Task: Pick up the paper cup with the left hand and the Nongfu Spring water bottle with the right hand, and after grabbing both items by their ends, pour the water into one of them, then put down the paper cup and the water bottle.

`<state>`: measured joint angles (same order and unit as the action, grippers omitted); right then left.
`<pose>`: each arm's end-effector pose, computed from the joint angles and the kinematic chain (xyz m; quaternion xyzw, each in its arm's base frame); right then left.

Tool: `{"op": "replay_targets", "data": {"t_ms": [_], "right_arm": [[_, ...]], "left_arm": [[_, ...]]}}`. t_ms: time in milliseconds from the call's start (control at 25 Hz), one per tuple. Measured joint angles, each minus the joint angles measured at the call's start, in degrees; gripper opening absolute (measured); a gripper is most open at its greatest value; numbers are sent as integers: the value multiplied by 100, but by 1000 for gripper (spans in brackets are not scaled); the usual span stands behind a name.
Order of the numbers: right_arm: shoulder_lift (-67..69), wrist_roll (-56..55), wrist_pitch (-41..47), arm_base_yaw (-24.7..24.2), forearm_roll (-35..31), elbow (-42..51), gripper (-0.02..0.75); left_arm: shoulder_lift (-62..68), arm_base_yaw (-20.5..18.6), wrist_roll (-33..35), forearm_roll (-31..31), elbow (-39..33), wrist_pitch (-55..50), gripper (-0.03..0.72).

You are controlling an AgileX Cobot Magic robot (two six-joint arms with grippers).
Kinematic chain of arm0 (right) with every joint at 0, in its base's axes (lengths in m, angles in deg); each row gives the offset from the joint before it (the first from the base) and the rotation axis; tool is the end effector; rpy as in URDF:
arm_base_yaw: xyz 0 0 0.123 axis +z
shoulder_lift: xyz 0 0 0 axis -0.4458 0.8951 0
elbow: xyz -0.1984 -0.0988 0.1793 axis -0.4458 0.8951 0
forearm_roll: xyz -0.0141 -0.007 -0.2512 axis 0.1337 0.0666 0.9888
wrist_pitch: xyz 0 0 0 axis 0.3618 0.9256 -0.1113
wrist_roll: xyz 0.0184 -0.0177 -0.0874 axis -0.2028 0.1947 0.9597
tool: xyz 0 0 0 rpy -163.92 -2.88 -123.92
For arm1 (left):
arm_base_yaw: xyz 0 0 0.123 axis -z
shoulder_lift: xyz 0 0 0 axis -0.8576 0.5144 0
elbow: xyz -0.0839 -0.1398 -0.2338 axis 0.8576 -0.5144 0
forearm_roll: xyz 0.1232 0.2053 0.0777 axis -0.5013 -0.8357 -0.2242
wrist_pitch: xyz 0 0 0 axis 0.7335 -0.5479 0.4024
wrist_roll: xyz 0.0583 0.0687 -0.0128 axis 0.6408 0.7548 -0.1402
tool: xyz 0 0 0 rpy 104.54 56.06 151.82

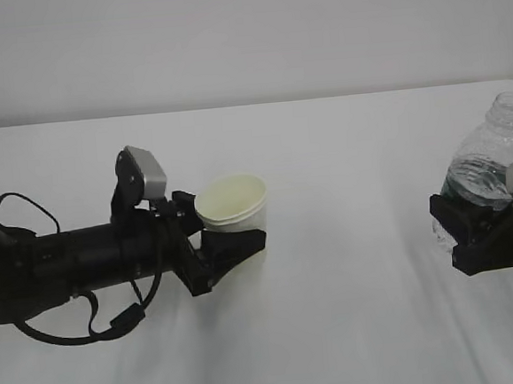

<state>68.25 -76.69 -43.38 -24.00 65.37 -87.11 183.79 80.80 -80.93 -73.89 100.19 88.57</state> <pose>0.2335 0.0344 0.1274 -0.1525 0.7837 0.0792 0.5969 0.2974 -0.1865 0.0986 0.3727 0.6769 -0.3892 0.5015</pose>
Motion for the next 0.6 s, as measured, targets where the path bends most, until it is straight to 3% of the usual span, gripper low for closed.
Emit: {"op": "replay_targets", "data": {"t_ms": [400, 600], "right_arm": [[-123, 180, 9, 0, 12, 195, 419], [-478, 250, 9, 0, 12, 472, 419]], "left_arm": [[0, 938, -17, -35, 383, -63, 523], [0, 1121, -200, -47, 582, -312, 522]]}}
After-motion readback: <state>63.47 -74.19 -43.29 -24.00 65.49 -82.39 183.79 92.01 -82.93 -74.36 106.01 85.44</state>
